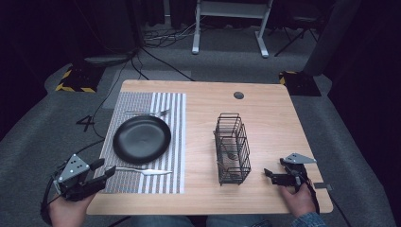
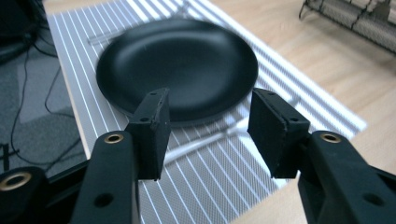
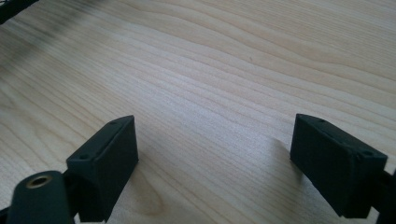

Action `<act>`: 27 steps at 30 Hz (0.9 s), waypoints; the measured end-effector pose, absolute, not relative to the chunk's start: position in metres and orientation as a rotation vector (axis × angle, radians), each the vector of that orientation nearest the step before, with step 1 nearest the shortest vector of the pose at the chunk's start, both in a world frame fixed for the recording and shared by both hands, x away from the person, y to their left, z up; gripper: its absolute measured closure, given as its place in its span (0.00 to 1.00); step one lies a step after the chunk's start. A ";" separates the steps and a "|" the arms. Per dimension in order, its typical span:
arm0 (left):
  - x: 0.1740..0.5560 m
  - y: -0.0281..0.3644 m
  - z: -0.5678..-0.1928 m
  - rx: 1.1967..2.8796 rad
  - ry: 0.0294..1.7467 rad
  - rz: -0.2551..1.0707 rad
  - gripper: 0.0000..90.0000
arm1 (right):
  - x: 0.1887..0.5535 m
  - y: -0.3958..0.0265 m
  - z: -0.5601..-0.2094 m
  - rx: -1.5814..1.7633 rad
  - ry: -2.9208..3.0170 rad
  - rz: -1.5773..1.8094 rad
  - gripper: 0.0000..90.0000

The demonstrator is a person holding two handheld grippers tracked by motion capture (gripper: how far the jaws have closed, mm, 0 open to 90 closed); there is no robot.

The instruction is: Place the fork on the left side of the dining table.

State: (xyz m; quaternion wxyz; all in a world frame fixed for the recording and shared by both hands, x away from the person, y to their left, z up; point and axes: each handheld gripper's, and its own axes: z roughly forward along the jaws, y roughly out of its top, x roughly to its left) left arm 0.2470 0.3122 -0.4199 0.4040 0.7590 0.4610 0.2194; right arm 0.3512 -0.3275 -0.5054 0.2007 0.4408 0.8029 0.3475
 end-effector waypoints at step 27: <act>0.246 0.301 -0.485 2.103 1.216 0.349 0.45 | 0.351 -0.328 -0.505 1.232 2.243 0.971 0.17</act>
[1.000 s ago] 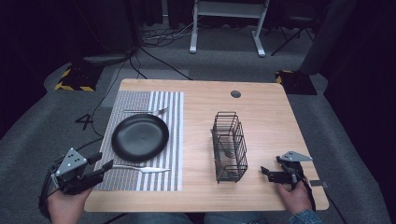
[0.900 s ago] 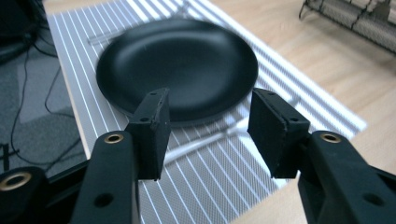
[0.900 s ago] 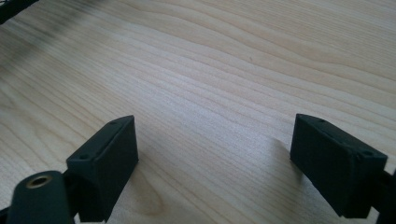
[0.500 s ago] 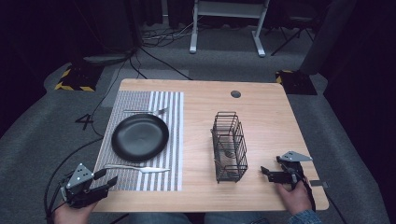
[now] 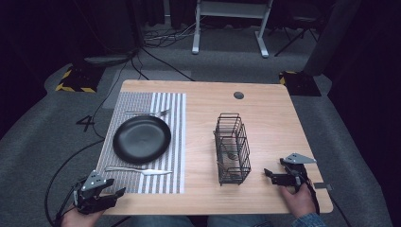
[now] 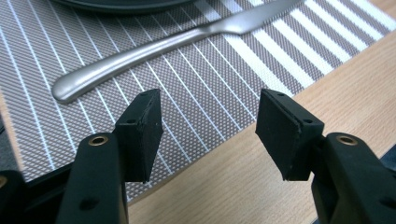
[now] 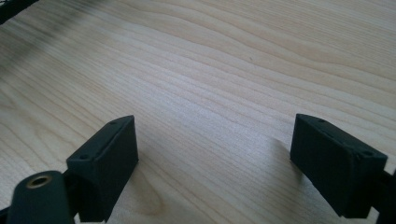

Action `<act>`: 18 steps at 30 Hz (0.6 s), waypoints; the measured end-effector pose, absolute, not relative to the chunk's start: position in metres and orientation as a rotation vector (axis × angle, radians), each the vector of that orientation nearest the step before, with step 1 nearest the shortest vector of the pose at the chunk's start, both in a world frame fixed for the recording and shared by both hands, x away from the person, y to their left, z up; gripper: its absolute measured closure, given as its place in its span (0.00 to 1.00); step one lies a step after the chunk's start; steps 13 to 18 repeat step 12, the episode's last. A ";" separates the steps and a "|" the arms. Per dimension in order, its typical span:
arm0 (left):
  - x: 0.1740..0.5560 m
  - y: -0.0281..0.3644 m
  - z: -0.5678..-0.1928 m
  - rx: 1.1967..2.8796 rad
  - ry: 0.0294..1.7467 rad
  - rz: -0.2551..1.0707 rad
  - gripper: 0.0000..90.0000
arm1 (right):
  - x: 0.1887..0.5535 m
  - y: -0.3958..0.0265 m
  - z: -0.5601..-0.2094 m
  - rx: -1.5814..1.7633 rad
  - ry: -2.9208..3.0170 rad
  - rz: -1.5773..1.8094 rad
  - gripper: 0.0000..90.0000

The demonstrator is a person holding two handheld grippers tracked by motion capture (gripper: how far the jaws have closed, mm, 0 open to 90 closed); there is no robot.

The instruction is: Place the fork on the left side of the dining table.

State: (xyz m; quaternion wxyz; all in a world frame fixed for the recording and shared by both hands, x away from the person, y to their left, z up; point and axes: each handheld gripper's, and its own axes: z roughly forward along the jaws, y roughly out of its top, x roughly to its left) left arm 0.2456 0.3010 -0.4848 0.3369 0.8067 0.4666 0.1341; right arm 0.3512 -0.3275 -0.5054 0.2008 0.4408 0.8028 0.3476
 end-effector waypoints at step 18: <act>0.236 0.292 -0.506 2.109 1.170 0.449 0.37 | 0.351 -0.328 -0.505 1.231 2.243 0.971 0.17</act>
